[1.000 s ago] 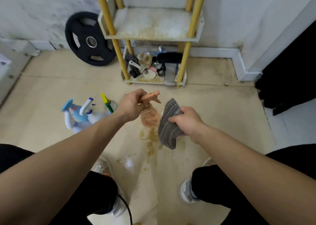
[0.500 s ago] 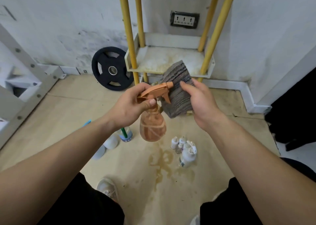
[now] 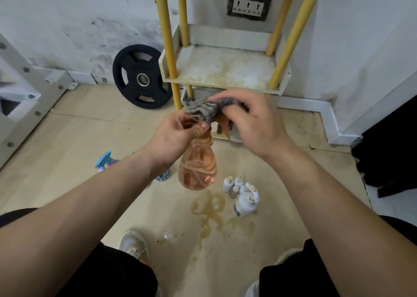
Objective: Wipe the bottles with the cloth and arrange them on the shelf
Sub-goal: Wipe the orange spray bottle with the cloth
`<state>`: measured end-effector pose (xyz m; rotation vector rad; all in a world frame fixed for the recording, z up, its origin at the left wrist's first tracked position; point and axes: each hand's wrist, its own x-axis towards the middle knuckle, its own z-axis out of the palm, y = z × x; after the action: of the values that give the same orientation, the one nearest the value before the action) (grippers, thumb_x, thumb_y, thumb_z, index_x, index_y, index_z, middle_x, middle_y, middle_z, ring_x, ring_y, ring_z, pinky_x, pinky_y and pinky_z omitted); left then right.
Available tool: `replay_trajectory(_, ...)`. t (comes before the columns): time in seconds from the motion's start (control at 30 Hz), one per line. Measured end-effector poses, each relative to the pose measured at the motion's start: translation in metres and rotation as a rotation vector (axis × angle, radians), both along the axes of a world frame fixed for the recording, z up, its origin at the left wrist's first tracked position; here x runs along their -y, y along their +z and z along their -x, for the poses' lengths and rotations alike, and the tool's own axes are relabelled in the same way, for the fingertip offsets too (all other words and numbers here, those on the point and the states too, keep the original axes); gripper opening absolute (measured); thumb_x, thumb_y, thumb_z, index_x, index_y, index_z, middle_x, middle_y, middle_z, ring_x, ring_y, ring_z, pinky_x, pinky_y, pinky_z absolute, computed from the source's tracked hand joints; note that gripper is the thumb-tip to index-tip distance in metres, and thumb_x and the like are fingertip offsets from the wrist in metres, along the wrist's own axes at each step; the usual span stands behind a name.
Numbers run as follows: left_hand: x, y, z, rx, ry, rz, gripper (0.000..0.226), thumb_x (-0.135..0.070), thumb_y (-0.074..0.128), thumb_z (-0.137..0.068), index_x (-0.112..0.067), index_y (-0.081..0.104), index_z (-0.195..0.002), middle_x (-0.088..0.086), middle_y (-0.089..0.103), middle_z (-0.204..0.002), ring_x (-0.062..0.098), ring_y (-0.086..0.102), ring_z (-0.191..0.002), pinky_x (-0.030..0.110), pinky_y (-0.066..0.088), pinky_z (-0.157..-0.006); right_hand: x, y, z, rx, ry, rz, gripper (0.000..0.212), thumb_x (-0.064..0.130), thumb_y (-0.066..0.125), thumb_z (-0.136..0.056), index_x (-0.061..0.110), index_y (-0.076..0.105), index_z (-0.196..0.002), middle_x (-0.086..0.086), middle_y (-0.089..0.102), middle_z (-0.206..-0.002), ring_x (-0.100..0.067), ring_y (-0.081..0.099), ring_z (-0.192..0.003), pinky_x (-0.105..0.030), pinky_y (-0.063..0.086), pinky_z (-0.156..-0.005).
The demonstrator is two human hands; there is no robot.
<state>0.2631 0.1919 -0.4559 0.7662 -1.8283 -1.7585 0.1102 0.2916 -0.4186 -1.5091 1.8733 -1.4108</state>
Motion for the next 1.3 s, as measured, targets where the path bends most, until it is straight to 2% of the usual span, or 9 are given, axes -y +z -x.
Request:
replay_trajectory(0.13, 0.001, -0.004, 0.002, -0.003, 0.064, -0.01, 0.031, -0.007, 0.069, -0.076, 0.013, 0.066, -0.1, 0.019, 0.065, -0.086, 0.025, 0.063, -0.077, 0.032, 0.059, -0.071, 0.0, -0.006, -0.008, -0.414, 0.017, 0.019, 0.033, 0.021, 0.055, -0.088, 0.025, 0.076, -0.113, 0.01, 0.076, -0.106, -0.014, 0.066, -0.103, -0.044, 0.051, -0.093)
replay_trajectory(0.33, -0.006, -0.005, 0.002, 0.07, 0.125, -0.018, 0.013, -0.003, 0.064, -0.096, 0.01, 0.063, -0.098, 0.017, 0.059, -0.079, 0.025, 0.06, -0.068, 0.032, 0.054, -0.061, -0.003, -0.007, 0.006, -0.319, -0.063, -0.071, 0.024, 0.027, 0.053, -0.091, 0.029, 0.077, -0.092, 0.005, 0.072, -0.076, -0.016, 0.063, -0.076, -0.042, 0.051, -0.069)
replay_trajectory(0.4, -0.008, -0.004, 0.003, 0.1, 0.135, 0.003, 0.007, -0.009, 0.065, -0.096, -0.002, 0.065, -0.093, 0.017, 0.06, -0.078, 0.026, 0.062, -0.067, 0.043, 0.055, -0.06, -0.001, -0.009, 0.011, -0.282, -0.107, -0.09, 0.024, 0.03, 0.051, -0.092, 0.031, 0.062, -0.071, 0.004, 0.059, -0.06, -0.017, 0.055, -0.062, -0.043, 0.046, -0.058)
replay_trajectory(0.5, -0.01, -0.003, 0.006, 0.124, 0.145, 0.016, 0.005, -0.009, 0.066, -0.097, -0.004, 0.066, -0.095, 0.017, 0.061, -0.078, 0.029, 0.063, -0.068, 0.057, 0.055, -0.063, 0.0, -0.014, 0.005, -0.339, -0.126, -0.077, 0.02, 0.028, 0.052, -0.092, 0.03, 0.063, -0.075, 0.006, 0.06, -0.063, -0.017, 0.055, -0.067, -0.038, 0.042, -0.06)
replay_trajectory(0.67, -0.016, -0.01, 0.014, 0.119, 0.205, 0.012, 0.018, 0.006, 0.069, -0.089, -0.012, 0.071, -0.091, 0.005, 0.068, -0.077, 0.009, 0.063, -0.065, 0.026, 0.055, -0.059, 0.004, -0.027, -0.013, -0.508, -0.031, -0.057, 0.031, 0.025, 0.056, -0.09, 0.021, 0.075, -0.114, 0.002, 0.076, -0.105, -0.023, 0.067, -0.102, -0.047, 0.05, -0.092)
replay_trajectory(0.83, -0.013, -0.012, 0.014, 0.097, 0.167, -0.048, 0.014, -0.01, 0.068, -0.095, -0.007, 0.073, -0.108, 0.007, 0.066, -0.08, 0.022, 0.062, -0.074, 0.041, 0.058, -0.074, 0.002, -0.023, 0.013, -0.32, -0.19, -0.144, 0.023, 0.029, 0.055, -0.098, 0.021, 0.061, -0.078, 0.006, 0.055, -0.062, -0.011, 0.05, -0.063, -0.034, 0.033, -0.057)
replay_trajectory(1.0, -0.004, -0.007, 0.011, 0.063, 0.181, -0.08, 0.022, -0.009, 0.064, -0.097, 0.0, 0.07, -0.116, 0.015, 0.065, -0.088, 0.023, 0.064, -0.078, 0.023, 0.059, -0.07, 0.006, -0.028, 0.027, 0.385, -0.45, -0.157, 0.03, 0.029, 0.054, -0.102, 0.011, 0.07, -0.085, -0.005, 0.076, -0.086, -0.027, 0.072, -0.088, -0.045, 0.056, -0.083)
replay_trajectory(1.1, -0.006, -0.008, 0.013, 0.054, 0.141, -0.068, 0.022, -0.008, 0.065, -0.095, -0.006, 0.073, -0.116, 0.005, 0.072, -0.086, 0.012, 0.068, -0.074, 0.02, 0.056, -0.068, 0.01, -0.027, 0.018, 0.729, -0.353, -0.118, 0.027, 0.02, 0.051, -0.105, 0.014, 0.072, -0.089, -0.005, 0.077, -0.088, -0.025, 0.073, -0.089, -0.044, 0.056, -0.085)
replay_trajectory(1.3, -0.011, -0.007, 0.016, -0.013, 0.178, -0.128, 0.017, -0.003, 0.067, -0.093, -0.006, 0.074, -0.108, 0.0, 0.074, -0.077, 0.011, 0.07, -0.067, 0.019, 0.056, -0.062, 0.013, -0.028, 0.008, 0.724, -0.305, -0.086, 0.024, 0.02, 0.051, -0.106, 0.01, 0.072, -0.096, -0.009, 0.076, -0.096, -0.025, 0.073, -0.093, -0.04, 0.057, -0.087)
